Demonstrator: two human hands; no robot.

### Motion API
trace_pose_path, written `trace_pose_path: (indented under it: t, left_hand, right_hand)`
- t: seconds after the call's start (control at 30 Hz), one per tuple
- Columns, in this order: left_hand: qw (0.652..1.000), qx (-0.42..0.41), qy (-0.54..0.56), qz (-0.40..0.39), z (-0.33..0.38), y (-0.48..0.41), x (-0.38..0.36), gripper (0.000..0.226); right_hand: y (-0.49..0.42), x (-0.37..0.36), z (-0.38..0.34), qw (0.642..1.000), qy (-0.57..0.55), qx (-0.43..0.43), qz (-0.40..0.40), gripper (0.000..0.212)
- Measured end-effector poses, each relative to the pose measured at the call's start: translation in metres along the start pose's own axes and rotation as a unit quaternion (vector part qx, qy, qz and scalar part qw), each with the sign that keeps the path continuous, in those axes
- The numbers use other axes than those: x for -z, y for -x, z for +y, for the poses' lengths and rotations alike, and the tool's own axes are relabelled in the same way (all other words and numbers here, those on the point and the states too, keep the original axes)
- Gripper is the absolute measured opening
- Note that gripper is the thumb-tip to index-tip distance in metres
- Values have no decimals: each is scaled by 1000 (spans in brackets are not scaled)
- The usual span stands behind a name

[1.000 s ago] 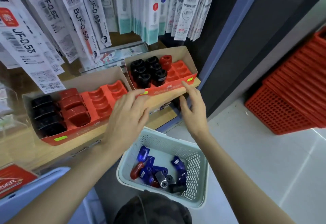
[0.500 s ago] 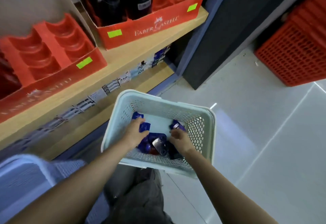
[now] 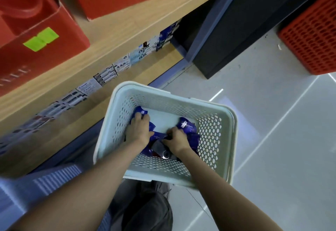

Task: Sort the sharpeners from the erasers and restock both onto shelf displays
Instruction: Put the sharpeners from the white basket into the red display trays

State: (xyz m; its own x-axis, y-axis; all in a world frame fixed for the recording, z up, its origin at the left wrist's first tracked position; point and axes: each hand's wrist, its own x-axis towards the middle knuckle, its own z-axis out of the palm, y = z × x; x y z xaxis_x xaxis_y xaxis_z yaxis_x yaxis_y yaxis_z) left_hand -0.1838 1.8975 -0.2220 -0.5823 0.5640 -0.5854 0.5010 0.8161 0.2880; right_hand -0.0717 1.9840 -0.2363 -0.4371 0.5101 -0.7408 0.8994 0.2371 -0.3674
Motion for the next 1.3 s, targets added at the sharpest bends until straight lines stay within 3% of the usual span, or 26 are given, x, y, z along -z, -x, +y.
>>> trace_pose_path:
  t: [0.13, 0.23, 0.37, 0.53, 0.63, 0.73, 0.8, 0.9, 0.97, 1.03, 1.1, 1.3]
  left_hand:
    - [999, -37, -28, 9, -4, 6, 1, 32]
    - [997, -51, -60, -14, -7, 6, 5, 39]
    - [974, -105, -196, -47, -13, 5, 9, 44]
    - [975, -117, -188, -31, -14, 10, 12, 46]
    - [991, -85, -97, -30, -14, 19, 17, 36]
    - [994, -28, 106, 8, -15, 29, 27, 31]
    - [964, -16, 264, 27, -12, 35, 37, 28]
    - [892, -16, 450, 40, 4, 53, 64, 18]
    - [837, -20, 544, 52, 16, 70, 84, 17]
    - [803, -35, 591, 68, 26, 89, 105, 16]
    - [794, -57, 601, 78, 30, 108, 124, 19]
    - [834, -134, 509, 164, 22, 178, 178, 29]
  right_hand:
    - [4, -2, -3, 998, 53, 38, -3, 39]
    - [11, -5, -8, 998, 51, 46, -7, 38]
    - [13, -8, -8, 997, 58, 46, -23, 40]
    - [17, -4, -6, 1000, 18, 19, -10, 34]
    - [30, 2, -4, 994, -108, -18, 6, 28]
    - [44, 10, -6, 952, -301, -55, 13, 34]
    - [56, 21, -11, 916, -398, -35, 18, 43]
    - [79, 49, -21, 884, -465, 32, 18, 46]
    - [101, 69, -29, 881, -468, 69, -4, 52]
    - [122, 85, -37, 896, -428, 116, -29, 52]
    - [141, 98, -48, 904, -394, 160, -40, 42]
    - [196, 141, -95, 884, -372, 284, 3, 31]
